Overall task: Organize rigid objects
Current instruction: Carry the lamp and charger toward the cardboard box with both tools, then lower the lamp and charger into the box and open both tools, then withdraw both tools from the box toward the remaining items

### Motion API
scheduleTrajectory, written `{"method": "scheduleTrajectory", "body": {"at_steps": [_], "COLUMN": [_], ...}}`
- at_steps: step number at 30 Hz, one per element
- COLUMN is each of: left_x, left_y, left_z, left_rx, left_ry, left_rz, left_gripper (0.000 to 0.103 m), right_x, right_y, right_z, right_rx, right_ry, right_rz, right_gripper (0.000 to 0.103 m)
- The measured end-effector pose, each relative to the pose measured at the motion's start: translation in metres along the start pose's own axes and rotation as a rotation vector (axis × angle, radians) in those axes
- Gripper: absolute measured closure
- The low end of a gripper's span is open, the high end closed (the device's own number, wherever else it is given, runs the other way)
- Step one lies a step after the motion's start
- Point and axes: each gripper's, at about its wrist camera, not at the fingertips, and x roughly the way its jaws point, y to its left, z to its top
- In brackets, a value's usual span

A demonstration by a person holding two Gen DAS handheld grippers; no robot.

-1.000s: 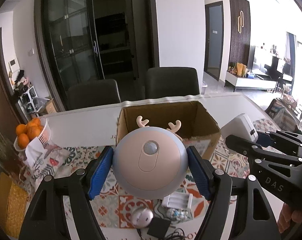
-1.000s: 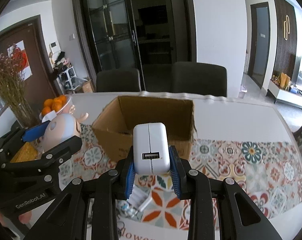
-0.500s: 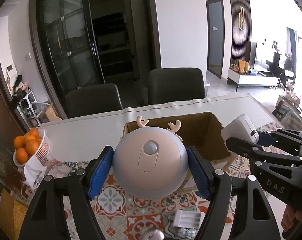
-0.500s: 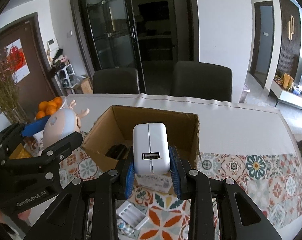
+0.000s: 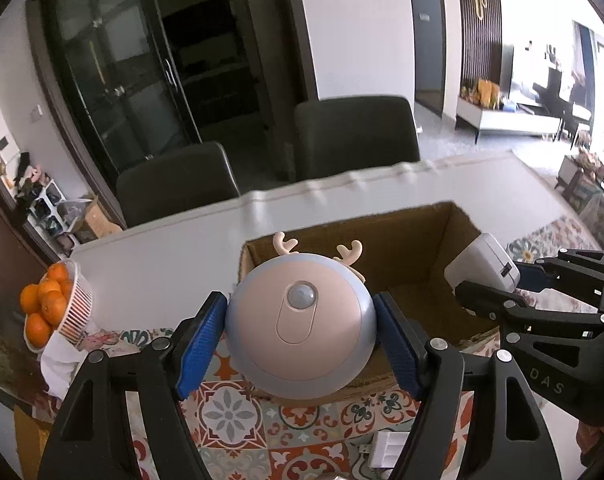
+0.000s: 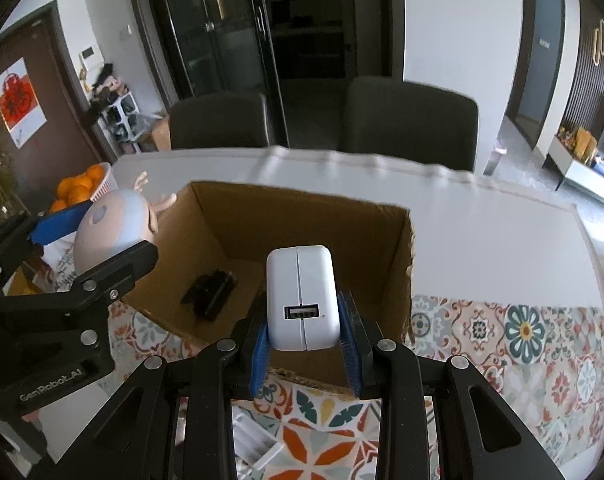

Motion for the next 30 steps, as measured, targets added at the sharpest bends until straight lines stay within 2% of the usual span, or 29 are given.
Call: {"method": "scheduleTrajectory", "body": {"at_steps": [9, 16, 19, 21, 25, 28, 30], "left_x": [0.038, 0.046, 0.043, 0.038, 0.027, 0.015, 0.007], "left_y": [-0.006, -0.008, -0.004, -0.002, 0.000, 0.003, 0.006], "left_z": [-0.005, -0.009, -0.008, -0.007, -0.006, -0.010, -0.014], "left_rx": [-0.016, -0.018, -0.033, -0.041, -0.039, -0.047, -0.050], "left_ry": [0.118, 0.144, 0.125, 0.107, 0.077, 0.061, 0.050], "left_rz": [-0.044, -0.042, -0.041, -0.032, -0.010, 0.001, 0.006], "left_gripper": [0.029, 0.029, 0.029, 0.029, 0.029, 0.027, 0.025], "right_x": [0.034, 0.041, 0.039, 0.037, 0.029, 0.018, 0.009], "right_y": [-0.005, -0.006, -0.005, -0.005, -0.004, -0.001, 0.003], "right_z": [-0.008, -0.010, -0.007, -0.007, -0.006, -0.006, -0.007], "right_rx": [0.006, 0.010, 0.006, 0.011, 0.012, 0.012, -0.004], "right_ry": [0.120, 0.134, 0.125, 0.122, 0.107, 0.079, 0.052], "right_rz": [0.032, 0.023, 0.019, 0.021, 0.002, -0.022, -0.041], "right_gripper": [0.072, 0.071, 0.070, 0.061, 0.057, 0.050, 0.049]}}
